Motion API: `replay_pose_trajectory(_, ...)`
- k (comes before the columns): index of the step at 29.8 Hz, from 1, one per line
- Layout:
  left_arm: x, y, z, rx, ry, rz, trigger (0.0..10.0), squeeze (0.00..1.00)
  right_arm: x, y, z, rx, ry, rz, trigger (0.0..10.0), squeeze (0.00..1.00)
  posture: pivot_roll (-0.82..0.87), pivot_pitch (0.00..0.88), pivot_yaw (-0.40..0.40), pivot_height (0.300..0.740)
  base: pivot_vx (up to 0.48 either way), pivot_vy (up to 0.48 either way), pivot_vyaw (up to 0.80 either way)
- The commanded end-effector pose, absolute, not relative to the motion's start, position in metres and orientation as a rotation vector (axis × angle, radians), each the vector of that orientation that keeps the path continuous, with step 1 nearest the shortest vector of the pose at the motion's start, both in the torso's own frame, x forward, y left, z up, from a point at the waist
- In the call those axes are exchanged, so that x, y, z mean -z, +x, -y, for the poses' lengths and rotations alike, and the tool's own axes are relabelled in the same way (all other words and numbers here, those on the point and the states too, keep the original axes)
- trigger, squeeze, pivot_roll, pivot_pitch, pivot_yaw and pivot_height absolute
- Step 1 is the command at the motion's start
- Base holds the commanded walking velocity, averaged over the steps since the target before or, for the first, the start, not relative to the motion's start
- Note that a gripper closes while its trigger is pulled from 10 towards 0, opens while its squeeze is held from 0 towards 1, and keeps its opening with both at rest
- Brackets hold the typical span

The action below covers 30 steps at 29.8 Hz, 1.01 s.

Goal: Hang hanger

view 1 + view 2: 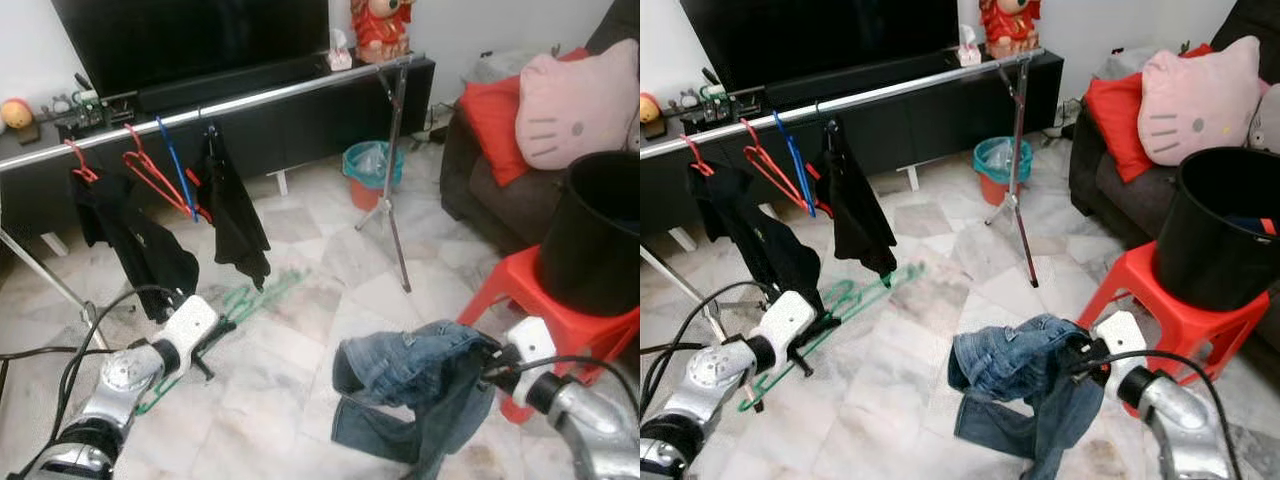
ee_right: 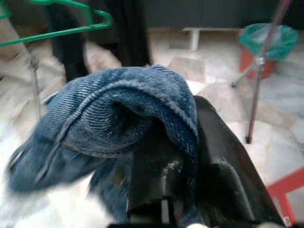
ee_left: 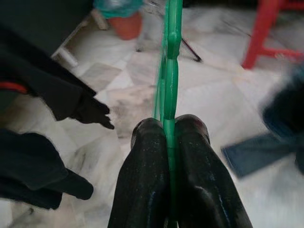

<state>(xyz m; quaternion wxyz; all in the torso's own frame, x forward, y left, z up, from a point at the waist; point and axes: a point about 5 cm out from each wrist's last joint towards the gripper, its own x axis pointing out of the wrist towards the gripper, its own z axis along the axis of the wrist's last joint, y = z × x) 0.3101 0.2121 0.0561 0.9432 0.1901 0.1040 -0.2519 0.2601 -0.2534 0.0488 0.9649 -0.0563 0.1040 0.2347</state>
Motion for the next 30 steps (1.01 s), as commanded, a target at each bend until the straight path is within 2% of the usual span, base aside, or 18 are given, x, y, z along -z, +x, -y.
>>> replay_pose_trajectory(1,-0.05,0.311,-0.216,0.37,0.289,-0.23,10.0,0.0,-0.061,0.275,0.25,-0.339,-0.086,-0.088,0.0,0.0,0.05,0.013,0.086,0.74,0.0,0.0,0.0)
replay_pose_trajectory(9,-0.04,0.307,-0.21,0.291,0.246,-0.246,10.0,0.0,-0.044,0.276,0.242,-0.079,0.009,-0.087,0.0,0.0,0.05,0.013,0.084,0.74,0.0,0.0,0.0)
replay_pose_trajectory(10,-0.039,0.307,-0.207,0.3,0.246,-0.241,10.0,0.0,-0.04,0.275,0.242,-0.034,0.019,-0.1,1.7,0.0,0.05,0.014,0.085,0.74,0.0,0.0,0.0)
replay_pose_trajectory(11,-0.036,0.305,-0.204,0.318,0.246,-0.252,10.0,0.0,-0.034,0.274,0.242,0.032,0.042,-0.124,10.0,0.0,0.04,0.014,0.086,0.74,0.0,0.0,0.0)
replay_pose_trajectory(16,-0.031,0.301,-0.205,0.281,0.243,-0.255,10.0,0.0,-0.011,0.269,0.226,0.139,0.102,-0.216,10.0,0.0,0.05,0.015,0.073,0.74,0.0,0.0,0.0)
replay_pose_trajectory(21,-0.006,0.285,-0.223,0.196,0.293,-0.455,10.0,0.0,0.022,0.249,0.22,0.184,0.059,-0.428,10.0,0.0,0.05,0.007,0.069,0.74,0.0,0.0,0.0)
replay_pose_trajectory(30,0.026,0.247,-0.248,0.075,0.293,-0.66,10.0,0.0,0.04,0.229,0.223,0.261,0.126,-0.507,10.0,0.0,0.04,0.0,0.068,0.74,0.0,0.0,0.0)
